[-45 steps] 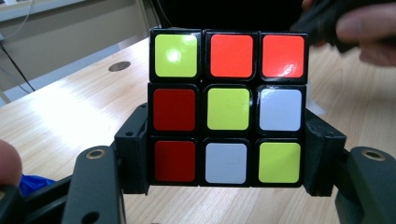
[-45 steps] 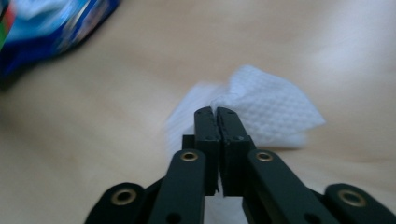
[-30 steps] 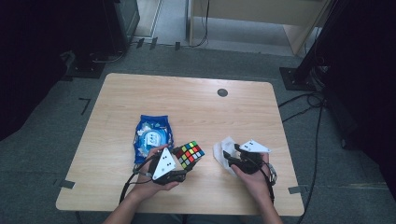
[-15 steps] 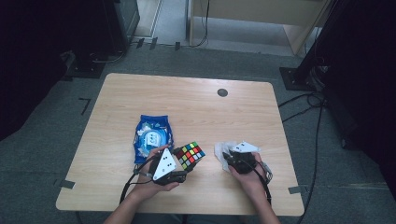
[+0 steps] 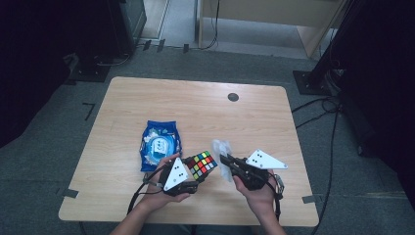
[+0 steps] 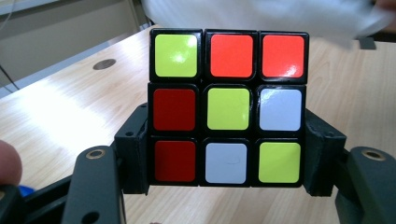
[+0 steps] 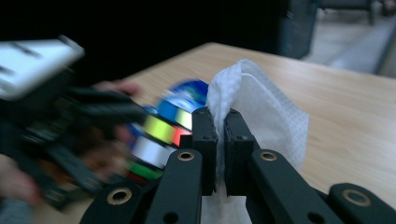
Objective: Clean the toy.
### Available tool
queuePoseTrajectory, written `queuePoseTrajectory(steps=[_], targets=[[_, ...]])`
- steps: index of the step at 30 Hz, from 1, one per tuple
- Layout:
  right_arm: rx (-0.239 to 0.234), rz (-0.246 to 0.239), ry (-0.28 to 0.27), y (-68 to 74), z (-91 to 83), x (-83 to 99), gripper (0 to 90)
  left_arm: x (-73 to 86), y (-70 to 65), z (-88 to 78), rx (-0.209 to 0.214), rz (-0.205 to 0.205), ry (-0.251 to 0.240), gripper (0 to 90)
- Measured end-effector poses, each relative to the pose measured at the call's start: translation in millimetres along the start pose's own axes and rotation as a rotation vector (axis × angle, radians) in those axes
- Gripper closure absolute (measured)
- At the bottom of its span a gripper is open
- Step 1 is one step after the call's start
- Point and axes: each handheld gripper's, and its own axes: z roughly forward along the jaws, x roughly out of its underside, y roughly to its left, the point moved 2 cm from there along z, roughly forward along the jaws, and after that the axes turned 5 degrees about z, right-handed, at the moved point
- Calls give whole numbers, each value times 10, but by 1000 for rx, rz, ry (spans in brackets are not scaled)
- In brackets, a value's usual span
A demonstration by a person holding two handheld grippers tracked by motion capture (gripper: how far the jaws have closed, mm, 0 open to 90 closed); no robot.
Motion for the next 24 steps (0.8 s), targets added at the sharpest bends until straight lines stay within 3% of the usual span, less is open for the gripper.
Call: queuePoseTrajectory(steps=[2,4,9,11,16,21,24], targets=[[-59,-1,-25,126,-9,-51,864,-16,-33,7,8,3,-2,339],[-85,2,-24,198,19,-51,863,-34,-64,13,16,8,-8,339],[-137,73,-1,204,134,61,863,-60,-122,16,23,22,-14,339],[-132,96,-12,176,141,83,863,-63,-114,1,29,12,-24,340],[-60,121,-17,43,148,127,863,-90,-94,-37,37,7,-40,340],[80,128,78,-145,203,245,863,-108,-58,-68,43,-18,-72,341],[101,153,62,-177,177,248,863,-93,-44,-65,27,-1,-54,341]])
